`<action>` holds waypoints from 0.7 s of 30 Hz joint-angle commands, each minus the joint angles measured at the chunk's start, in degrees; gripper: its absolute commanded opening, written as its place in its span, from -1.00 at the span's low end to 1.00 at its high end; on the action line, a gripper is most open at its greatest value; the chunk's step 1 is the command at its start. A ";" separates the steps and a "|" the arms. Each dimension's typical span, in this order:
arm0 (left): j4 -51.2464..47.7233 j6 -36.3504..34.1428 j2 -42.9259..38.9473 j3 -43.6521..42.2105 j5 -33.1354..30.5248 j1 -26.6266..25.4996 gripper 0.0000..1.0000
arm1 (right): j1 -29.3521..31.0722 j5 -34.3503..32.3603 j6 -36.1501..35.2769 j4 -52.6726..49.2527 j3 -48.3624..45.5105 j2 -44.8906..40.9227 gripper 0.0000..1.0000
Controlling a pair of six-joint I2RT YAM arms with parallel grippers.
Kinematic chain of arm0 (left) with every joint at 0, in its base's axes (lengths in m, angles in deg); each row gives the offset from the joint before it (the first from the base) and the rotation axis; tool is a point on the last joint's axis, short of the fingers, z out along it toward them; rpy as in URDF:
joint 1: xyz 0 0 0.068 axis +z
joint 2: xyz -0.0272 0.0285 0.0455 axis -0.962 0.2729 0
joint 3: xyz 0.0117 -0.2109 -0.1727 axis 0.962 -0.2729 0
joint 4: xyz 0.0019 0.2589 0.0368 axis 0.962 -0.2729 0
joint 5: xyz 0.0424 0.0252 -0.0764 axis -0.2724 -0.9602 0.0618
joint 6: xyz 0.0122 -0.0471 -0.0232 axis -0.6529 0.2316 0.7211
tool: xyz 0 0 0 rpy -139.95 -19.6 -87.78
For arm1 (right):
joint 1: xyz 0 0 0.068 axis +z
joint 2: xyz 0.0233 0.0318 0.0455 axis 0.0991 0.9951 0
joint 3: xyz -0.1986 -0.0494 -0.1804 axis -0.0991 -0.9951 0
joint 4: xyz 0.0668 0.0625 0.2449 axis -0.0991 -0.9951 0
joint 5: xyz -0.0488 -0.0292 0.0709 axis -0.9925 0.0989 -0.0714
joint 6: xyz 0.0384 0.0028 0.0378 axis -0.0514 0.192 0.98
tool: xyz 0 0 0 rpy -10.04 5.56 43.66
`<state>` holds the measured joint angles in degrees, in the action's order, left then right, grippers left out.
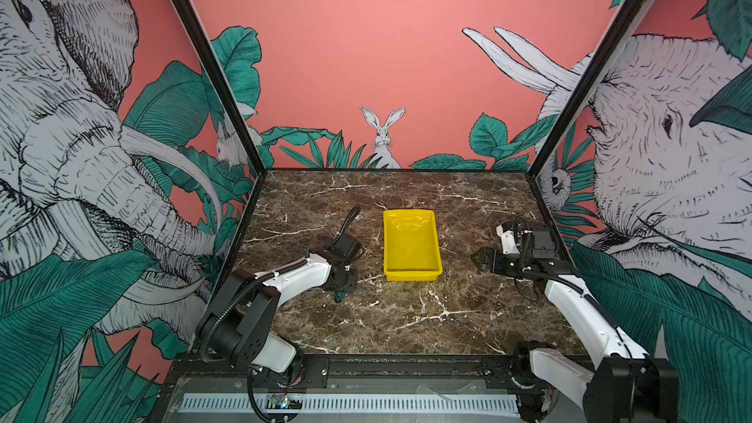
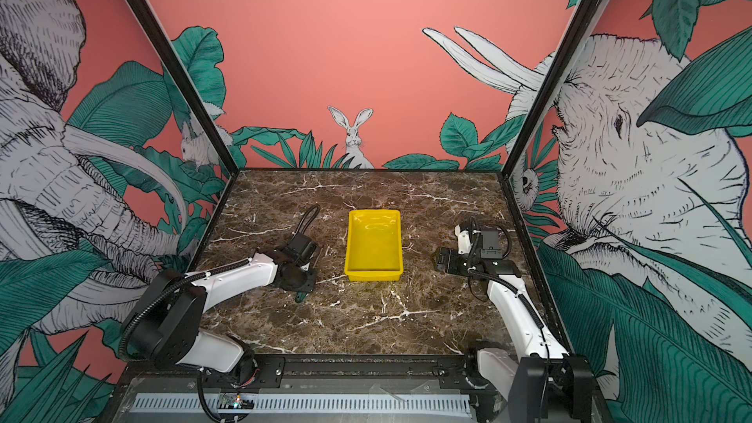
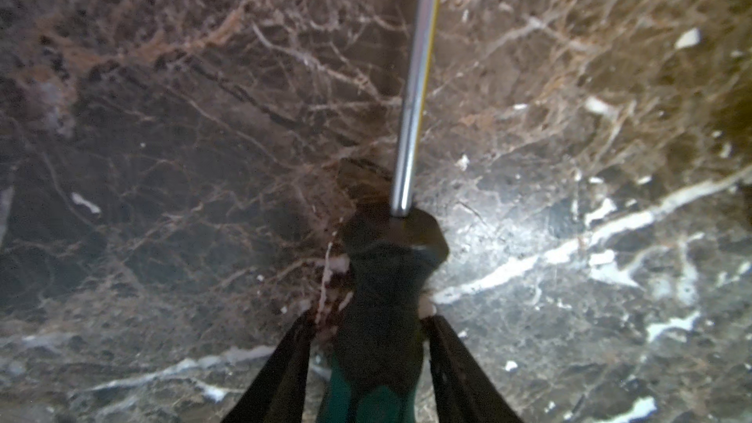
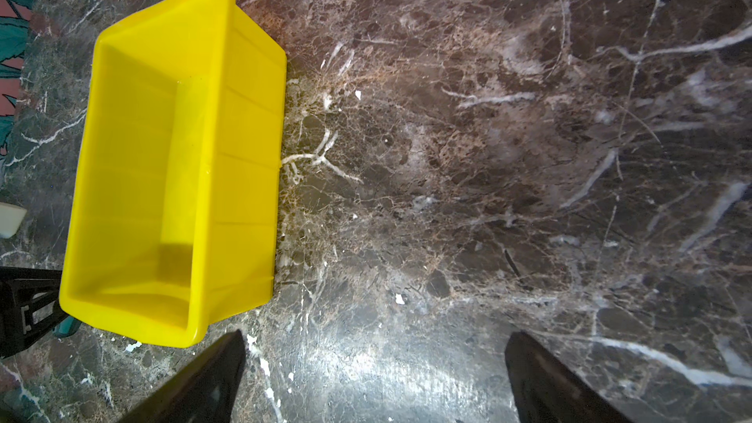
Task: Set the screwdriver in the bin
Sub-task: 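Lower the left gripper and close it on the green-and-black screwdriver handle, then lift the screwdriver with the left gripper and carry it over the yellow bin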
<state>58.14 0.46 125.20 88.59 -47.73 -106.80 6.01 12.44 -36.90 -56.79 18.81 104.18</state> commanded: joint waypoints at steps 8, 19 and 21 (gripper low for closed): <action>-2.18 1.08 1.10 1.32 -1.04 -0.67 -0.78 | -0.54 0.69 -0.75 -0.17 -0.51 -1.30 0.98; -10.29 0.02 -5.85 8.79 -2.94 -0.98 -1.00 | -0.54 1.69 -0.40 -1.24 0.36 -1.65 0.98; -11.79 -0.84 -6.76 12.43 -2.72 -1.10 -1.00 | -0.64 1.98 -0.25 -1.55 0.84 -1.80 0.99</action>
<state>50.10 0.37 121.94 96.09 -49.35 -107.39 5.61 13.16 -36.88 -57.14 18.81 103.40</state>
